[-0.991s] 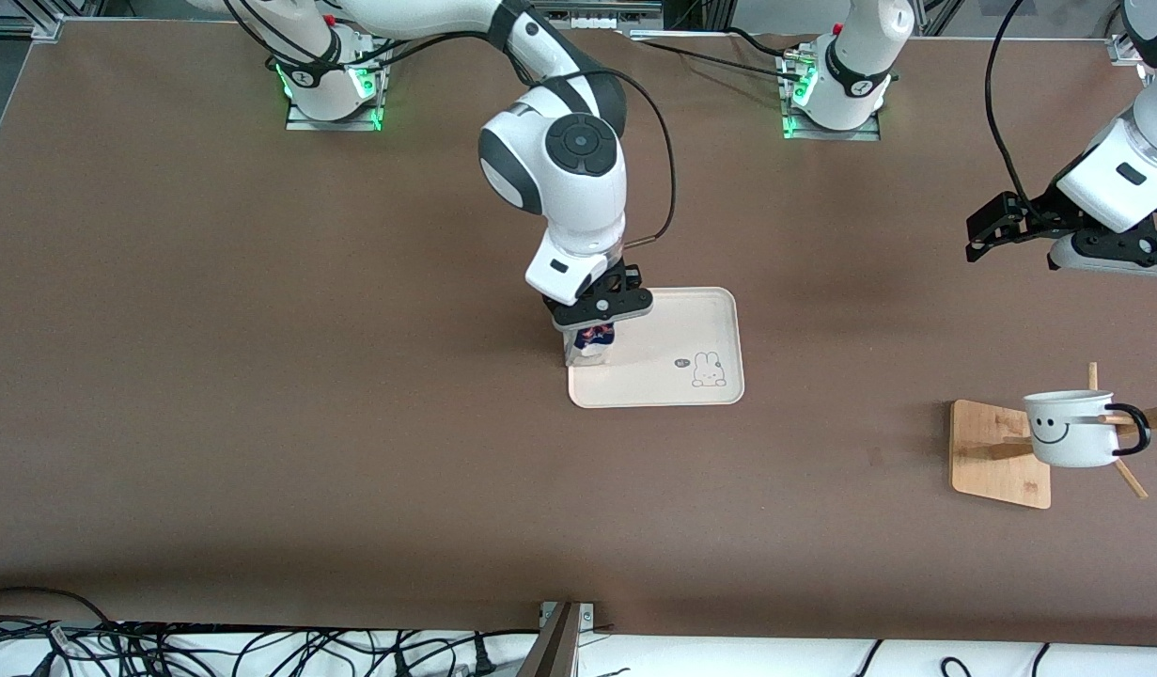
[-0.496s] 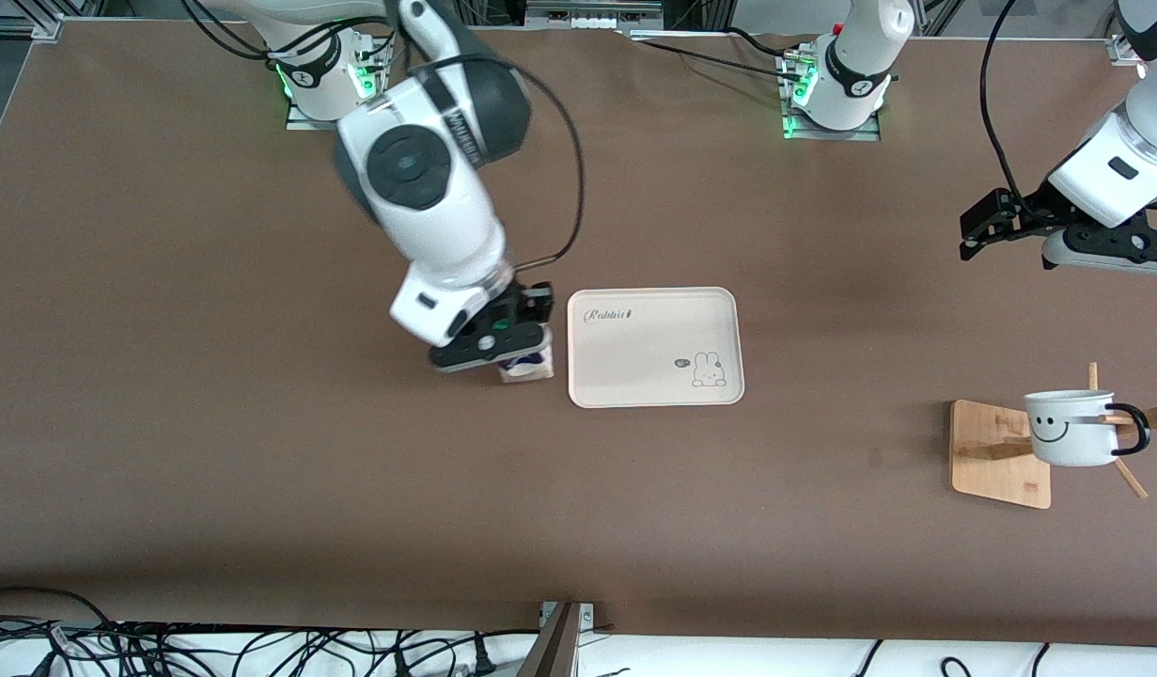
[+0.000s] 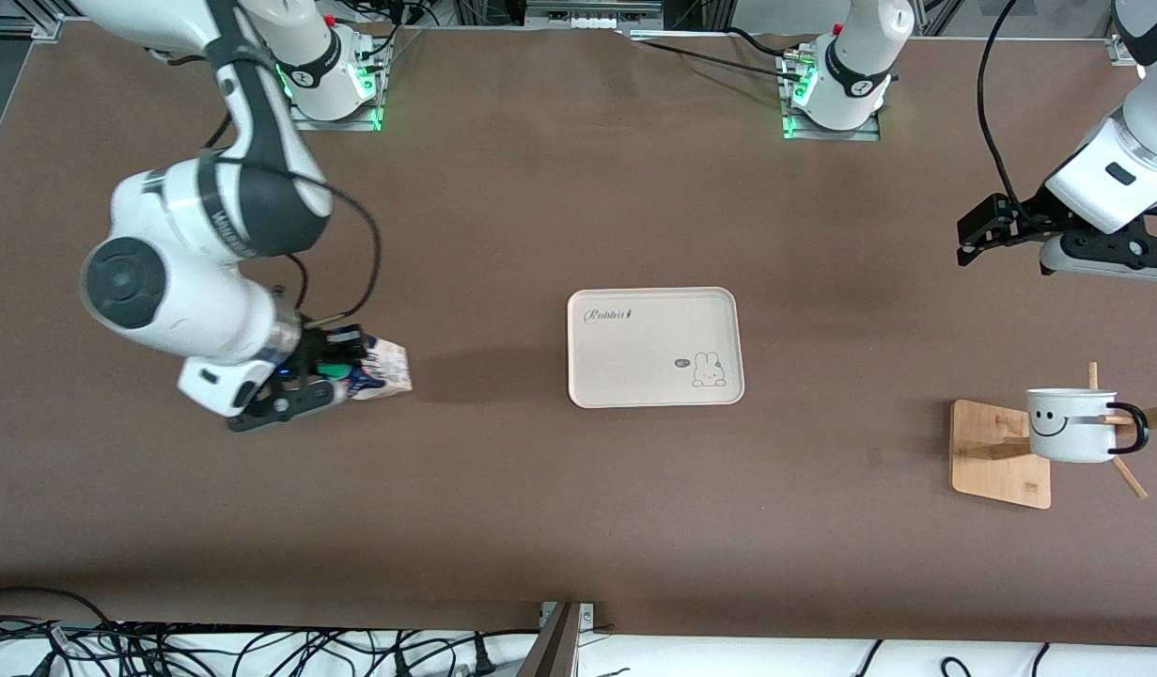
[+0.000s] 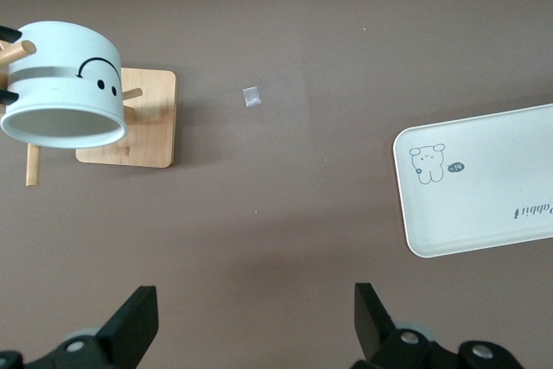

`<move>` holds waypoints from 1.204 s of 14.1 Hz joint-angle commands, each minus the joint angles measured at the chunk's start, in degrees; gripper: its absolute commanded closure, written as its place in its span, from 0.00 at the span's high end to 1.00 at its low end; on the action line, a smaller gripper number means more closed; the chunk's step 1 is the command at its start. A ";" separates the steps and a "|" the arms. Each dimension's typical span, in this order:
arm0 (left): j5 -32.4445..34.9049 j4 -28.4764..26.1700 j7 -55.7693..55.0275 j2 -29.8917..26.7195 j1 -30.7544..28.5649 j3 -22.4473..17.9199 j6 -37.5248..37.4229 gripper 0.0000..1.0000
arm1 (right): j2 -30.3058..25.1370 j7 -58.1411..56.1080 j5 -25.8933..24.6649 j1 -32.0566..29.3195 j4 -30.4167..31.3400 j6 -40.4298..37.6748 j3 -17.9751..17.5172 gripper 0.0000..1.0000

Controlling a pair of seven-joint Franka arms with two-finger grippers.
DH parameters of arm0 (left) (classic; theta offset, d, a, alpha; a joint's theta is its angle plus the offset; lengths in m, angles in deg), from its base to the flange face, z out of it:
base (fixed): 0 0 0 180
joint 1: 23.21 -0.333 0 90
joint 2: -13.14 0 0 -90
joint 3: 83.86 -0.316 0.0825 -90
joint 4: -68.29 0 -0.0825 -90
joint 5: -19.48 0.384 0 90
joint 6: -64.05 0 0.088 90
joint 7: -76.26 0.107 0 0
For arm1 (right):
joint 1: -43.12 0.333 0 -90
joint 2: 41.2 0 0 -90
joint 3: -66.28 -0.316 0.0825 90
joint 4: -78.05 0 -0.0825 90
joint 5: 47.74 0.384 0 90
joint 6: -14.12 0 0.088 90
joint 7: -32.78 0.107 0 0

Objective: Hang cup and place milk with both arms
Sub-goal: 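Lift the carton with the right gripper and carry it off the tray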

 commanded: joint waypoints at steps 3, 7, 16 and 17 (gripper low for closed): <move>-0.39 2.20 -0.25 1.14 0.26 0.88 -1.29 1.00 | -4.23 -2.47 1.15 -1.49 11.70 4.44 4.11 0.44; -0.04 2.46 -0.51 1.14 0.17 2.29 -1.90 1.00 | -6.16 -2.47 1.15 -1.40 19.44 12.61 5.17 0.45; -0.04 2.46 -0.51 1.14 0.17 2.37 -1.90 1.00 | -6.60 -1.50 1.06 -1.49 19.01 11.31 5.26 1.00; -0.04 2.46 -0.51 1.14 0.17 2.37 -1.90 1.00 | -6.78 -1.50 1.06 -1.49 18.92 11.31 5.52 1.00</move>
